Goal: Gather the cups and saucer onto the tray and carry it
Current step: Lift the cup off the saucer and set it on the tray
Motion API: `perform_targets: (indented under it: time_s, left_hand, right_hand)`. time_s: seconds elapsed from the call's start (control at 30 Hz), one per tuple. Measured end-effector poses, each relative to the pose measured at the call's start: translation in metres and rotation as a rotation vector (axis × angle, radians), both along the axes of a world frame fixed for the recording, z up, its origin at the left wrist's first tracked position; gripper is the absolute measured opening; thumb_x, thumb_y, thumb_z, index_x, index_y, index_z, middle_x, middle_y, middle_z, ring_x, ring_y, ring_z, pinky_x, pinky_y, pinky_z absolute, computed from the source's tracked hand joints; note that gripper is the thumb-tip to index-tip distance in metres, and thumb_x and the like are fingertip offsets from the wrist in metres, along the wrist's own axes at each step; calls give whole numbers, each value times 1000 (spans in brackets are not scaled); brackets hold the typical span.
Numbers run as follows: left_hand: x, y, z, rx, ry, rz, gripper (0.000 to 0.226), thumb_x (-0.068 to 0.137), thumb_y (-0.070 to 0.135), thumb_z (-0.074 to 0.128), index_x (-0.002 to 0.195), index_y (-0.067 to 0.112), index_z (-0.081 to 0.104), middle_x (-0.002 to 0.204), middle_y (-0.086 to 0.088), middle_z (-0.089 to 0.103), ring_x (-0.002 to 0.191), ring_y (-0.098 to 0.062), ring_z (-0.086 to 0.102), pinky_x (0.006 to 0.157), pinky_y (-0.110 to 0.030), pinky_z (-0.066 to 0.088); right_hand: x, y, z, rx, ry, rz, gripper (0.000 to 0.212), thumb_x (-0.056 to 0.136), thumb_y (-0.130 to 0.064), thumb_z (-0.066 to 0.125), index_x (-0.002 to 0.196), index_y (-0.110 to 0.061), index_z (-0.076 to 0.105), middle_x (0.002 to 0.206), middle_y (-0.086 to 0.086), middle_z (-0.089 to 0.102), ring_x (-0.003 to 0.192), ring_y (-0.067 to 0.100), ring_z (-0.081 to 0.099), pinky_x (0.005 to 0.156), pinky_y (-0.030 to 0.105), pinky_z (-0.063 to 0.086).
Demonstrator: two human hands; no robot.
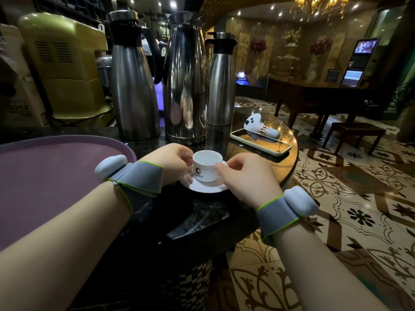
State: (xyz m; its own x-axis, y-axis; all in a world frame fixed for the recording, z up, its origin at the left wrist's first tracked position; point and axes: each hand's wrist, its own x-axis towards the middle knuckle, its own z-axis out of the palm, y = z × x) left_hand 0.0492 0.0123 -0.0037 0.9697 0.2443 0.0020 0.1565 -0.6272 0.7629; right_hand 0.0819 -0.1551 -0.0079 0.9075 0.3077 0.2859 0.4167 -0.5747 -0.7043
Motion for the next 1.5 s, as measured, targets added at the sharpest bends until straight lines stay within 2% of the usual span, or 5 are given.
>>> perform_targets:
  time_s: [0.17, 0.47, 0.73, 0.93, 1.5]
  left_hand:
    - [-9, -2, 8, -44, -12, -82, 63, 51, 14, 78, 111, 6, 62, 109, -9, 70, 93, -19, 62, 98, -41, 48]
    - [-8, -5, 7, -121, -48, -40, 47, 65, -6, 74, 110, 3, 64, 86, -3, 68, 63, -1, 59, 59, -8, 49]
    - [-22, 1, 9, -77, -207, 75, 45, 58, -7, 77, 101, 3, 69, 89, -13, 71, 77, -17, 61, 89, -38, 54]
    - [-66, 29, 30, 66, -378, 231, 54, 35, 29, 76, 87, 17, 73, 85, -10, 77, 81, -22, 71, 84, -43, 56]
    - [-154, 159, 17, 80, -173, 370, 39, 44, 25, 89, 74, 12, 67, 81, -7, 74, 69, -14, 61, 82, -40, 54]
  right_hand:
    - [-4, 2, 0, -44, -72, -26, 24, 79, -35, 63, 90, -15, 68, 90, 3, 70, 90, 21, 63, 70, 25, 43]
    - [-4, 6, 0, -147, -169, -14, 15, 88, -25, 56, 90, -13, 64, 97, 9, 68, 94, 28, 61, 77, 34, 47]
    - [-9, 17, 1, -97, -222, 16, 12, 88, -24, 56, 87, -14, 64, 93, 8, 68, 91, 28, 61, 79, 37, 50]
    - [-30, 53, 23, 6, -315, 95, 10, 87, -19, 58, 85, -12, 64, 92, 12, 71, 92, 31, 63, 81, 36, 50]
    - [-88, 196, 11, -139, -175, 254, 6, 83, -14, 62, 82, -14, 67, 89, 11, 74, 92, 28, 66, 85, 35, 52]
